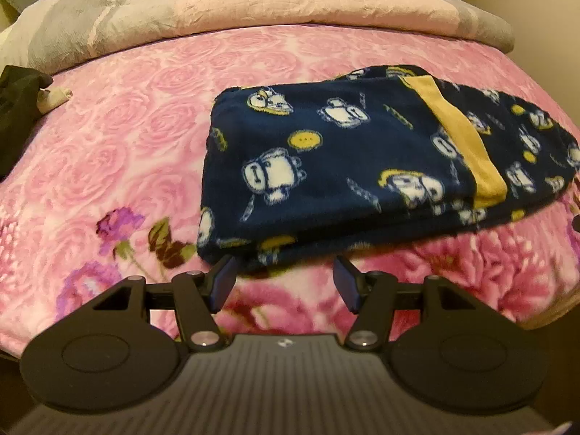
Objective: Fold clothes
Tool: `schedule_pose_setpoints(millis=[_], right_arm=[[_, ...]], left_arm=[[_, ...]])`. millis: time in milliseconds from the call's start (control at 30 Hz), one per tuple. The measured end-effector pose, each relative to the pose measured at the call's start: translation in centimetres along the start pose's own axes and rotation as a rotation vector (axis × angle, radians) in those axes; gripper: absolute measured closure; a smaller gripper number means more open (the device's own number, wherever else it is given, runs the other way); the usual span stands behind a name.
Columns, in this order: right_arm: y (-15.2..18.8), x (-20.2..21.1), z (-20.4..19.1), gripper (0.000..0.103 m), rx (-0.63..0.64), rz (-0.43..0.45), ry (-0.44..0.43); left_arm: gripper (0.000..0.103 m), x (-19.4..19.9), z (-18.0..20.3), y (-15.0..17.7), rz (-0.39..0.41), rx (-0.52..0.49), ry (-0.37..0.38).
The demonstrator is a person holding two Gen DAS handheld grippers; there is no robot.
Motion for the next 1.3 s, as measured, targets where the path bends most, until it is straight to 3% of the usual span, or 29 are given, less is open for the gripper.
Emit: schedule_pose_setpoints(millis=[333,567,800,833,900,967,1067,1200,1300], right_arm=[[-5.3,-3.5,7.0,0.015,-0.354,0.015,-0.157],[-9.6,-5.8,9.6,0.015,-0.387,0.065,-0.178],[-13.6,-8.5,11.6,0.016,-0.413,0.109,-0.203],[-13.9,-9.0,11.6,0.018,-0.406,0.113,-0.204],[-14.4,-9.9,11.7,0.035,-0.397,0.117,-0.196],[-14.7,-10.4,11.8,0.038,-0.396,0.13,-0.219],[-14.3,-11.5,11.3,0.08,-0.392,0.086,-0.226],[-14.0,-11.4,10.9,0.087,-0.411,0.095,-0.166],[-14.7,-10.1,8.2,0.089,-0.287,0.14,-0.048]], left_arm=[[0.048,-2.2,-0.2,-2.9,0.028,0.085,0.082],[0.048,-3.7,-0.6,-5.8,0.064,0.14,0.136],[0.048,-5.3,-2.2,-7.7,0.047,0.293,0.221],[0.048,-5.5,-2.4,-7.8,0.046,0.305,0.226],[0.048,-5.7,-2.8,-7.8,0.045,0.322,0.231],[0.048,-5.8,-3.3,-7.7,0.041,0.343,0.239],[0.048,-6.0,-4.1,-7.4,0.035,0.375,0.251],[0.048,-5.9,-5.8,-7.2,0.034,0.421,0.265],[0.048,-5.6,-7.4,-7.2,0.04,0.447,0.257]])
Point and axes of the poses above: each gripper's, at about its wrist camera, not at the fingertips, and x roughly against the way its jaws point, z to its right, y to its underside, the point moved 9 cm from there along -x, roughly the way its jaws point, and after that the axes turned 1 degree about y, right-handed, at the moved point
